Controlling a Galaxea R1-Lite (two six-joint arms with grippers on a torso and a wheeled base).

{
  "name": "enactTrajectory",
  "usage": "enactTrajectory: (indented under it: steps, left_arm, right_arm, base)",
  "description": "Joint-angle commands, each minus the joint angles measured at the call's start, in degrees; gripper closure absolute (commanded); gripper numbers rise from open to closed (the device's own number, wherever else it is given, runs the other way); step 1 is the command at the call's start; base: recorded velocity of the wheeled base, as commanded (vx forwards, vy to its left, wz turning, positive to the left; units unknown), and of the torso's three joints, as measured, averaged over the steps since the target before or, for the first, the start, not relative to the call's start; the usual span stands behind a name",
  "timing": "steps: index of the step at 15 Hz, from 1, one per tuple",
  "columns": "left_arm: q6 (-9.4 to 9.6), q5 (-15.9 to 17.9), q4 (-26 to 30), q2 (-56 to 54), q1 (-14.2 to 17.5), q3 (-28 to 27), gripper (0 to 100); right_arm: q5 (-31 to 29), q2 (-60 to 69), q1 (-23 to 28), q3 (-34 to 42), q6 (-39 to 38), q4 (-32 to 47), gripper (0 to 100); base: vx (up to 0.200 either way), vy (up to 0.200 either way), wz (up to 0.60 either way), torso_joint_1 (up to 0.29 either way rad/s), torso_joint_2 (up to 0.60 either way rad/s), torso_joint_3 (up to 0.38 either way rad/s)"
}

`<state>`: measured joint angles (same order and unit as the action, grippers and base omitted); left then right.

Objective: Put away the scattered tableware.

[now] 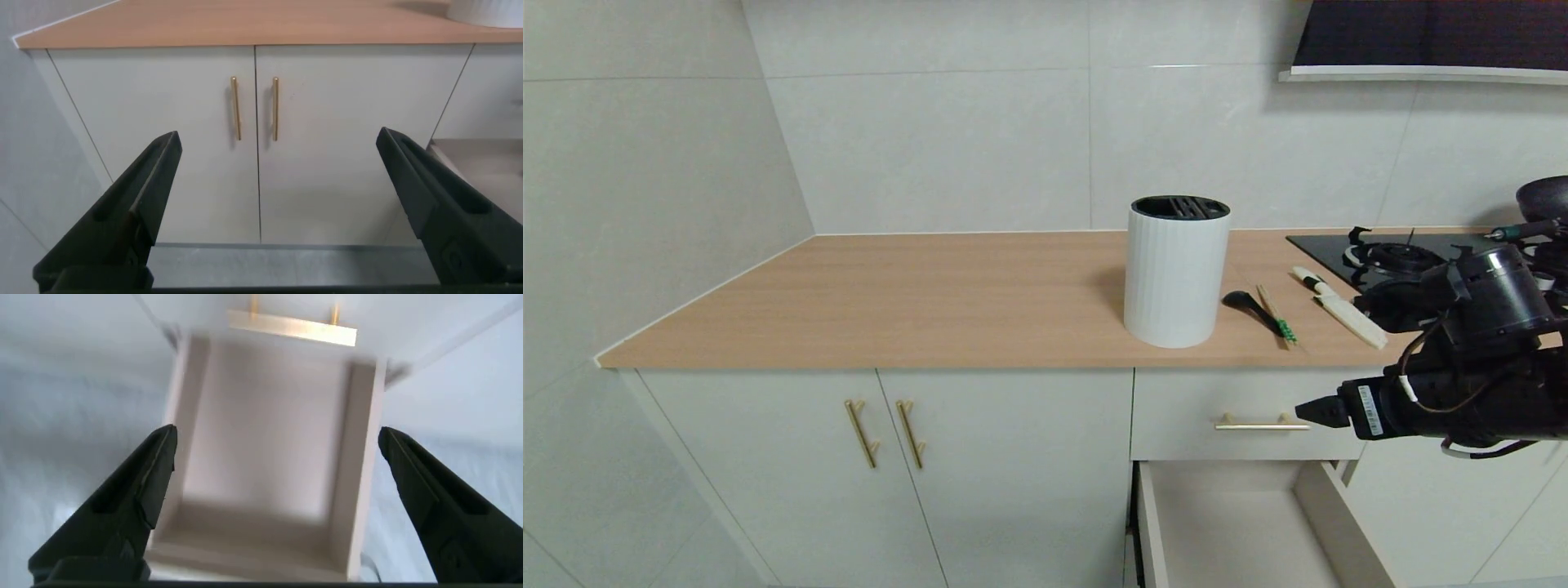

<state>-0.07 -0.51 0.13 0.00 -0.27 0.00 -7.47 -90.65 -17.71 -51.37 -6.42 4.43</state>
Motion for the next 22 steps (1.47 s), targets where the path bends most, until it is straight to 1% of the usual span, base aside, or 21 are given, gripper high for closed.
enactTrajectory:
  steps: [1, 2, 5, 7, 9, 11, 13, 15, 16, 22]
  left_arm:
    - [-0.01, 0.0, 0.0, 0.0, 0.0, 0.0, 0]
    - [-0.1, 0.0, 0.0, 0.0, 0.0, 0.0, 0]
    - [-0.01, 0.0, 0.0, 0.0, 0.0, 0.0, 0]
    - [-0.01, 0.0, 0.0, 0.0, 0.0, 0.0, 0]
    - [-0.01, 0.0, 0.0, 0.0, 0.0, 0.0, 0]
    - [-0.01, 0.0, 0.0, 0.0, 0.0, 0.0, 0]
    - [-0.01, 0.0, 0.0, 0.0, 0.0, 0.0, 0]
    - [-0.01, 0.0, 0.0, 0.0, 0.0, 0.0, 0]
    - [-0.01, 0.0, 0.0, 0.0, 0.0, 0.0, 0]
    - [-0.01, 0.0, 0.0, 0.0, 0.0, 0.0, 0]
  right_arm:
    - [0.0, -1.1, 0.5, -1.3, 0.1, -3.1, 0]
    - [-0.3, -4.4, 2.0, -3.7, 0.2, -5.0, 0]
    - [-1.8, -11.9, 4.5, -14.0, -0.1, -4.8, 0]
    - [-2.7, -16.7, 4.9, -19.6, -0.6, -4.8, 0]
    - [-6.7, -21.7, 5.5, -24.1, -1.9, -5.1, 0]
    - [-7.4, -24.0, 5.7, -25.3, -4.7, -5.1, 0]
    - [-7.4, -25.8, 5.8, -25.6, -4.9, -5.3, 0]
    - [-7.7, -28.5, 5.8, -25.9, -4.9, -8.8, 0]
    - [-7.7, -28.8, 5.8, -25.8, -4.8, -9.3, 0]
    - [-7.6, -29.6, 6.7, -26.5, -5.1, -10.0, 0]
  base:
    - [0.0, 0.0, 0.0, 0.0, 0.0, 0.0]
    - [0.0, 0.0, 0.0, 0.0, 0.0, 0.0]
    - [0.0, 0.0, 0.0, 0.0, 0.0, 0.0]
    - [0.0, 0.0, 0.0, 0.0, 0.0, 0.0]
    - [0.0, 0.0, 0.0, 0.0, 0.0, 0.0]
    - [0.0, 0.0, 0.0, 0.0, 0.0, 0.0]
    - [0.0, 0.0, 0.0, 0.0, 0.0, 0.0]
    - [0.0, 0.0, 0.0, 0.0, 0.0, 0.0]
    - [0.0, 0.0, 0.0, 0.0, 0.0, 0.0]
    - [0.0, 0.0, 0.0, 0.0, 0.0, 0.0]
